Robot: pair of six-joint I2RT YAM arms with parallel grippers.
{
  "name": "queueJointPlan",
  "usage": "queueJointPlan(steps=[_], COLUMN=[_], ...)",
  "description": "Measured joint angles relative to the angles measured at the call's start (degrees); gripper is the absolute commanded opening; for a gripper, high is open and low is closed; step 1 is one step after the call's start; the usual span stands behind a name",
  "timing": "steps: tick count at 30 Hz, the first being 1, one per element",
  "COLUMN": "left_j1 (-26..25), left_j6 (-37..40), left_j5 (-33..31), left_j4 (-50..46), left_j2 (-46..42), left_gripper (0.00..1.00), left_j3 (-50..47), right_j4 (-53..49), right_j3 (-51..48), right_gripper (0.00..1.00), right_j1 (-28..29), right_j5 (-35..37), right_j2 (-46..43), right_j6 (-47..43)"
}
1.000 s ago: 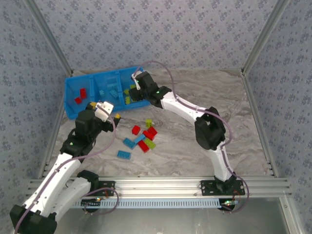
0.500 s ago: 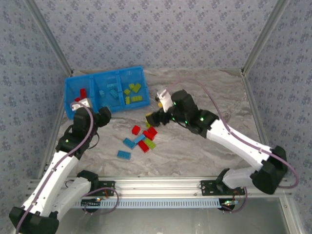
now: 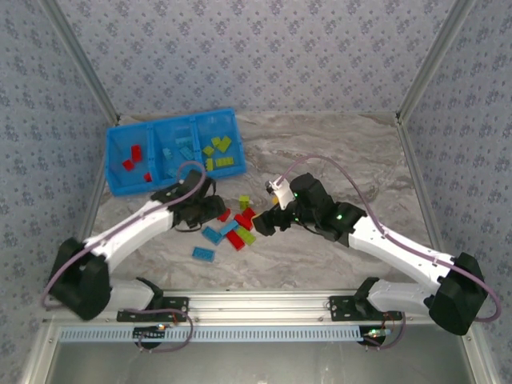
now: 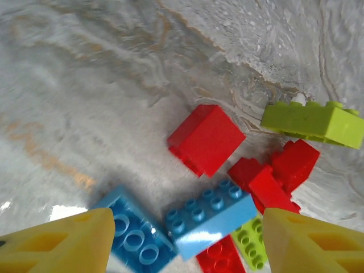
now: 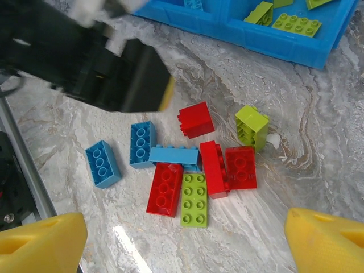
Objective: Sort the legos into containers by color
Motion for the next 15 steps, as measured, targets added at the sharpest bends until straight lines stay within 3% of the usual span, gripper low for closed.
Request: queueJointPlan(steps=[12,15], left_j1=[0.00,0.00], left_j6=[21.16,23.34], left_j5=[0.81,1.66], left_j4=[1.31,2.05], left_j2=[16.46,17.64], left_gripper=[0.64,0.51], left_j3=[7.06,7.06], right_j4=[1.27,1.27], right_j3=[-3.56,-3.58], right_gripper=[0.93,0.93], right_j1=[0.00,0.00], right_j5=[1.01,1.57], right_j2=[-4.00,-4.04], right_j6=[5.22,5.97])
